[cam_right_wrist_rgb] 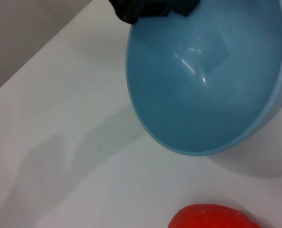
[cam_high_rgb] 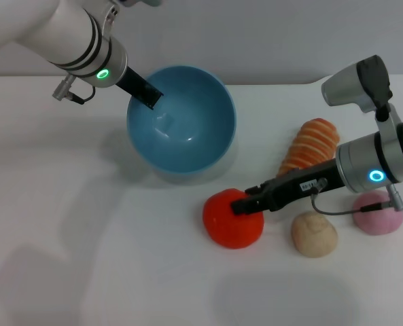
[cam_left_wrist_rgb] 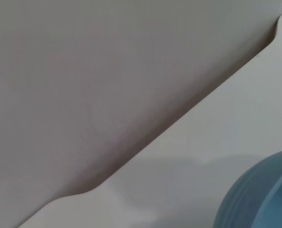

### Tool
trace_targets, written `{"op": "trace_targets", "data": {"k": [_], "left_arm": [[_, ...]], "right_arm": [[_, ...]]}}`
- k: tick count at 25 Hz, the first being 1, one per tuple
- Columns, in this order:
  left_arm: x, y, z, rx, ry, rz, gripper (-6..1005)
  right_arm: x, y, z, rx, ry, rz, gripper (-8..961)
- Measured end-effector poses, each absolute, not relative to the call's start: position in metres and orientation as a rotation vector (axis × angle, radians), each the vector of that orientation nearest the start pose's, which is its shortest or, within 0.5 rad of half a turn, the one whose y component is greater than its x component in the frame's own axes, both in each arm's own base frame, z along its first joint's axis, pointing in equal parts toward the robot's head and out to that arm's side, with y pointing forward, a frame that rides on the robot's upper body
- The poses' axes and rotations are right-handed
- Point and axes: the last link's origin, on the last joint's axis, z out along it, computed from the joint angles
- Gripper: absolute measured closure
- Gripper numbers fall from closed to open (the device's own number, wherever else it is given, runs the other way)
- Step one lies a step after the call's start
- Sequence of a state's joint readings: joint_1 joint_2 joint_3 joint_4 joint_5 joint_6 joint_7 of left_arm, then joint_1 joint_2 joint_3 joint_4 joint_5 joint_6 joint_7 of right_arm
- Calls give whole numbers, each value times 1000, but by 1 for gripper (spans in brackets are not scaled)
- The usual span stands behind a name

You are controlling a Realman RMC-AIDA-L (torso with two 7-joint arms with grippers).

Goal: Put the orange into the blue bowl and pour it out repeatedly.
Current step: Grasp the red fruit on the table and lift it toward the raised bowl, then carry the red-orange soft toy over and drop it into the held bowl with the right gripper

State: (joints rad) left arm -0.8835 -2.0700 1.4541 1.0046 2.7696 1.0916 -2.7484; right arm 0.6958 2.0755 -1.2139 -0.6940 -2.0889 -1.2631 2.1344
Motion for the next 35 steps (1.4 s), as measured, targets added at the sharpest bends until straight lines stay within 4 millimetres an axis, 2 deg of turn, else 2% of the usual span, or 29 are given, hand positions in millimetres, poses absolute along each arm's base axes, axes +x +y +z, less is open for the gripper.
{"op": "trace_targets", "data": {"k": [1, 15, 20, 21, 22, 28, 32, 35], "left_arm": [[-139, 443, -24, -2326, -729, 374, 999], [-139, 443, -25, -2324, -731, 370, 1000], [-144, 442, -26, -2327, -747, 395, 1000], [-144, 441, -26, -2333, -746, 408, 1000], [-143, 440, -26, -2336, -747, 414, 1000], [-140, 439, -30, -2349, -732, 435, 999], [-136, 437, -36, -2368, -711, 448, 999], [-130, 432, -45, -2411, -719, 459, 1000]], "right_arm": [[214, 365, -64, -2781, 1190, 126, 338], [216, 365, -63, -2790, 1166, 131, 770], [208, 366, -56, -2828, 1042, 203, 905], [198, 366, -43, -2864, 941, 235, 908], [198, 366, -43, -2864, 941, 235, 912], [160, 366, 11, -2874, 633, 333, 919], [145, 367, 37, -2832, 576, 377, 906], [140, 369, 45, -2809, 553, 397, 897]]}}
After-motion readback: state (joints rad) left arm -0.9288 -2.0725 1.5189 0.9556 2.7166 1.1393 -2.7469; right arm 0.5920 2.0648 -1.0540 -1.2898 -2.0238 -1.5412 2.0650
